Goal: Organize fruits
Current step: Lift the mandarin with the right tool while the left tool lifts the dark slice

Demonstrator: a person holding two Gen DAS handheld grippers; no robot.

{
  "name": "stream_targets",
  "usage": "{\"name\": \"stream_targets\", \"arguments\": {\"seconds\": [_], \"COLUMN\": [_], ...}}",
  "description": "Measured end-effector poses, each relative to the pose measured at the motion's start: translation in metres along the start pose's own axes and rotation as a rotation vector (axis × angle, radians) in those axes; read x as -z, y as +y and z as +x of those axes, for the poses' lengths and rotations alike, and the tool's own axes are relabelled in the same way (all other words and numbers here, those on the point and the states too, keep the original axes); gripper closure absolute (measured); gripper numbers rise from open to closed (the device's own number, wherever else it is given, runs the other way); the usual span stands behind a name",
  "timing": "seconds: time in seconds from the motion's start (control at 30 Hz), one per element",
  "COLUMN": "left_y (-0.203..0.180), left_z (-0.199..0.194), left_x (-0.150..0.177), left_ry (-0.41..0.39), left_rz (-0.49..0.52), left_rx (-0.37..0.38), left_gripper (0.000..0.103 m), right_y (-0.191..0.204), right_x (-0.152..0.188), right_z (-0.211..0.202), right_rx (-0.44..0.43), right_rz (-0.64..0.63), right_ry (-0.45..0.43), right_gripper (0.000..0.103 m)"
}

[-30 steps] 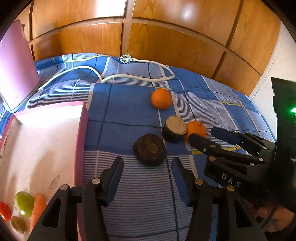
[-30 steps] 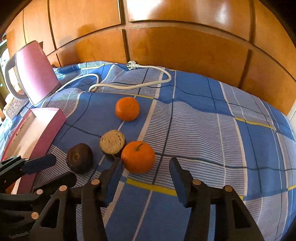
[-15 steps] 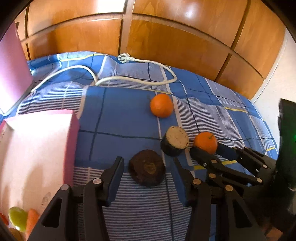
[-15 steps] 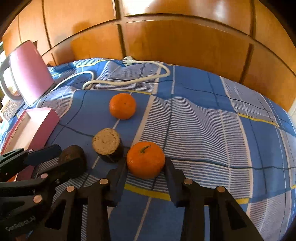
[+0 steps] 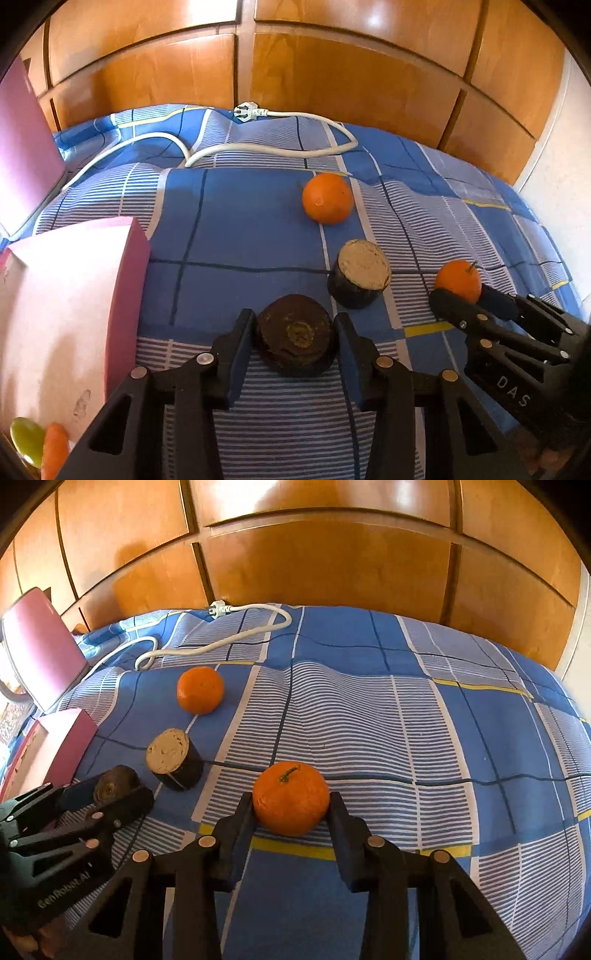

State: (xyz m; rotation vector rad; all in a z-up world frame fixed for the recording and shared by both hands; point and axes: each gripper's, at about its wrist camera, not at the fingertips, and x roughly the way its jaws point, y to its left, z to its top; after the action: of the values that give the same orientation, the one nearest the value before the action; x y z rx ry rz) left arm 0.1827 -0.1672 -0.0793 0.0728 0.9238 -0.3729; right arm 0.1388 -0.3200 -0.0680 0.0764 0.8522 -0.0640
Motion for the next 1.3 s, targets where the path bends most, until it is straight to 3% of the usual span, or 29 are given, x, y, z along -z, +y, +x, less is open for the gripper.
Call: {"name": "stream_targets", "arguments": {"seconds": [0.33,1.3], "left_y": [-0.007,-0.026], "left_z": [-0.002,-0.046], "left_x": [0.001,0.063], "left_ry": [0.005,-0.037], "left_rz": [0.017,0.047], "left_rx": [-0.053,-0.077], "left_gripper": [0.061,0.061], "right_y": [0.004,0.005], "right_x": [0.0,0.005], "right_z": [0.003,-0.002], "right_rx": [0.02,0.02], "right_rz": [-0.016,-0.022], "right_ry": [0.002,0.011], "right_gripper": [0.063,0.063]}}
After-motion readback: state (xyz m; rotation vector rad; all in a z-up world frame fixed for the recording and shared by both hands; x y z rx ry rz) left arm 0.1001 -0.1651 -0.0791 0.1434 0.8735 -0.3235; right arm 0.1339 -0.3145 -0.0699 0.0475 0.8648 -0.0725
